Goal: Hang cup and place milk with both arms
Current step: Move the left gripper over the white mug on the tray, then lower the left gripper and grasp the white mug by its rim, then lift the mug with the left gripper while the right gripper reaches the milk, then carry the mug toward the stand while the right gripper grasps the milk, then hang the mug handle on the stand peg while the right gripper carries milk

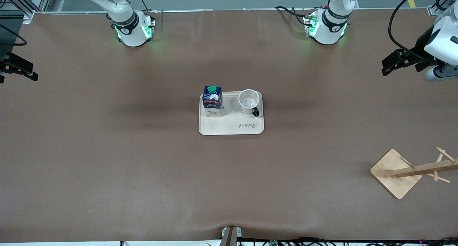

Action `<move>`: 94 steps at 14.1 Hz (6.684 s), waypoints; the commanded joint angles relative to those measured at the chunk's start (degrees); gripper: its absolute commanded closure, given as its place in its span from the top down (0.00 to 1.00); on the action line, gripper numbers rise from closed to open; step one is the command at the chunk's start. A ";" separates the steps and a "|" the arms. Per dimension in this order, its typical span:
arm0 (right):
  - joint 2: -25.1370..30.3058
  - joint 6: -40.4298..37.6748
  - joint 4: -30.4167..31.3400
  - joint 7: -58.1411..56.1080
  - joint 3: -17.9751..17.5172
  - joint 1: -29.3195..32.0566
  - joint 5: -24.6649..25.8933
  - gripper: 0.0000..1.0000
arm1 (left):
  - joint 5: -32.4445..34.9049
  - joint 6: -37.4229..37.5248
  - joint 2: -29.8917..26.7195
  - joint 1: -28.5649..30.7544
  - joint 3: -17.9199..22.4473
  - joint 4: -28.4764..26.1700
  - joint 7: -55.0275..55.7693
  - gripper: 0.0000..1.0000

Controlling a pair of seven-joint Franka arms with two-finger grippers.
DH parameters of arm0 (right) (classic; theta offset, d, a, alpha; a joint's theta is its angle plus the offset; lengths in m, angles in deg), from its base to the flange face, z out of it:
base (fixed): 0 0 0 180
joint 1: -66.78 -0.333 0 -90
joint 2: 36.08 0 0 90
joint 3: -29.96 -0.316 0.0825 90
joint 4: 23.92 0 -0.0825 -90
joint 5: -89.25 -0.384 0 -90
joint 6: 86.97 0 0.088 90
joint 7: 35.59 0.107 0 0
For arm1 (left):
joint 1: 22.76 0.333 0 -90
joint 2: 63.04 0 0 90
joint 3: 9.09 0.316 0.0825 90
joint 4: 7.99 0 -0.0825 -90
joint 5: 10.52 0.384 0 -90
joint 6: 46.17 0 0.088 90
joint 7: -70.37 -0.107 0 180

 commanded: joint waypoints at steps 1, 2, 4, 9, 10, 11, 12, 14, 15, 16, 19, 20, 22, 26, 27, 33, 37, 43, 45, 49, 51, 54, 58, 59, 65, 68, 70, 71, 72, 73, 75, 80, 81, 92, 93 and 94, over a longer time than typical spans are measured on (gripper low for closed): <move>-0.54 -0.39 -1.20 -0.16 -0.55 1.13 -0.94 1.00 | -0.54 0.86 0.74 0.46 0.09 2.36 -0.70 1.00; -0.54 -0.39 -1.20 -0.16 -0.55 1.13 -1.02 1.00 | -0.46 0.86 1.00 0.55 0.09 2.36 -0.79 1.00; -0.54 -0.48 -1.20 -0.16 -0.55 1.13 -0.94 1.00 | -0.37 0.86 1.71 -0.33 0.00 2.45 -0.79 1.00; -0.54 -0.39 -1.20 -0.16 -0.55 1.13 -0.94 1.00 | -0.37 -4.82 3.82 -2.44 -4.12 -2.98 7.43 1.00; -0.54 -0.39 -1.20 -0.16 -0.55 1.22 -1.02 1.00 | -0.37 -7.72 4.08 -2.79 -6.57 -5.52 11.38 1.00; -0.54 -0.39 -1.20 -0.16 -0.55 1.13 -1.02 1.00 | -0.37 -10.36 4.08 -2.88 -8.50 -8.07 14.47 1.00; -0.54 -0.39 -1.20 -0.16 -0.55 1.13 -0.94 1.00 | -0.37 -13.17 4.00 -2.88 -10.53 -11.31 17.46 1.00; -0.54 -0.39 -1.20 -0.07 -0.55 1.13 -0.94 1.00 | -0.46 -18.62 4.08 -2.97 -13.87 -16.42 23.61 1.00; -0.54 -0.39 -1.20 -0.07 -0.55 1.13 -1.02 1.00 | -0.46 -21.69 4.26 -3.06 -16.06 -18.71 26.77 1.00; -0.54 -0.39 -1.20 -0.07 -0.55 1.13 -0.94 1.00 | -0.46 -24.34 5.13 -3.06 -18.08 -20.38 29.85 1.00; -0.54 -0.39 -1.20 -0.16 -0.55 1.13 -0.94 1.00 | -0.37 -29.71 10.57 -4.28 -22.58 -21.54 40.04 1.00; -0.54 -0.39 -1.20 -0.07 -0.55 1.13 -0.94 1.00 | -0.02 -31.55 12.33 -6.11 -22.67 -21.63 43.90 1.00; -0.54 -0.39 -1.20 -0.07 -0.55 1.13 -0.94 1.00 | 1.82 -34.28 15.84 -9.20 -22.67 -21.89 51.55 1.00; -0.54 -0.39 -1.20 -0.07 -0.55 1.22 -0.94 1.00 | 8.31 -40.52 22.43 -13.68 -22.67 -23.12 62.90 0.96; -0.54 -0.39 -1.20 -0.16 -0.55 1.13 -0.94 1.00 | 9.81 -41.06 23.84 -14.13 -22.67 -23.21 64.67 0.92; -2.38 0.31 -1.20 -0.42 -0.55 1.13 -0.93 1.00 | 10.35 -46.51 30.44 -16.24 -22.67 -23.30 70.48 0.80; -4.23 1.19 -1.03 -0.51 -0.55 1.22 -0.76 1.00 | 10.35 -46.86 33.25 -16.68 -22.67 -23.21 70.66 0.59; -5.54 4.09 -1.03 -0.42 -0.55 0.69 -0.76 1.00 | 12.72 -47.39 33.79 -15.89 -22.41 -22.42 69.53 0.00; -5.81 3.74 -0.68 0.02 -0.63 1.04 -1.11 1.00 | 15.26 -46.95 31.96 -15.36 -22.41 -22.33 69.34 0.00; -7.39 3.21 1.96 0.10 -0.55 1.66 -6.12 1.00 | 15.71 -43.54 25.20 -12.30 -22.41 -21.46 63.14 0.00; -7.83 2.34 3.36 0.63 -0.72 0.52 -6.99 1.00 | 15.71 -38.19 22.29 -9.83 -22.59 -18.66 57.77 0.00; -6.26 1.81 7.58 13.13 -0.99 -3.86 -7.53 1.00 | 15.71 -30.36 19.39 -6.15 -22.59 -14.26 48.55 0.00; -5.46 3.81 9.34 33.39 -0.99 -17.56 -8.84 1.00 | 15.10 -25.78 15.52 1.41 -22.59 -11.53 34.84 0.00; -5.72 5.91 9.52 36.81 -0.90 -20.11 -10.67 1.00 | 14.93 -24.55 14.90 3.60 -22.67 -10.83 30.97 0.00; -11.94 29.20 15.15 61.95 -0.90 -39.63 -12.10 1.00 | 14.84 -13.92 14.63 12.49 -22.67 -3.63 10.40 0.00; -15.38 31.86 15.23 62.33 -0.81 -43.16 -11.31 1.00 | 13.53 -12.33 14.72 15.83 -22.59 -0.46 2.84 0.00; -16.18 32.13 15.32 62.42 -0.72 -44.04 -10.96 1.00 | 12.99 -12.23 15.07 18.82 -22.50 1.21 -3.05 0.00; -16.36 32.13 15.41 62.42 -0.72 -44.39 -10.00 1.00 | 12.99 -12.23 15.24 20.31 -22.50 1.83 -5.95 0.00; -16.97 32.13 15.32 62.42 -0.72 -44.66 -8.42 1.00 | 12.99 -12.23 15.33 21.89 -22.50 2.01 -8.94 0.00; -17.41 32.74 15.32 63.72 -0.72 -45.62 -7.97 1.00 | 12.90 -12.23 15.59 23.47 -22.50 2.62 -11.75 0.00; -18.29 35.80 15.23 68.29 -0.90 -46.15 -7.97 1.00 | 12.90 -12.23 17.08 25.85 -22.50 4.37 -16.76 0.00; -19.78 36.35 16.20 68.40 -0.72 -48.08 -5.78 1.00 | 12.99 -12.58 20.95 28.75 -22.41 8.33 -24.51 0.00; -19.79 36.08 16.11 68.40 -0.81 -47.91 -5.68 1.00 | 12.99 -12.67 21.39 29.28 -22.32 8.86 -26.00 0.00; -19.44 17.49 1.46 70.97 -0.64 -38.62 -9.89 0.00 | 12.90 -18.47 24.91 33.24 -20.83 9.57 -37.44 0.00; -18.82 13.80 1.00 66.94 -0.55 -36.51 -9.81 0.00 | 12.90 -18.73 25.09 33.33 -20.74 9.57 -37.62 0.00; -17.77 9.49 0.91 64.38 -0.11 -34.83 -9.12 0.00 | 12.90 -18.82 25.09 33.77 -20.83 9.66 -37.62 0.00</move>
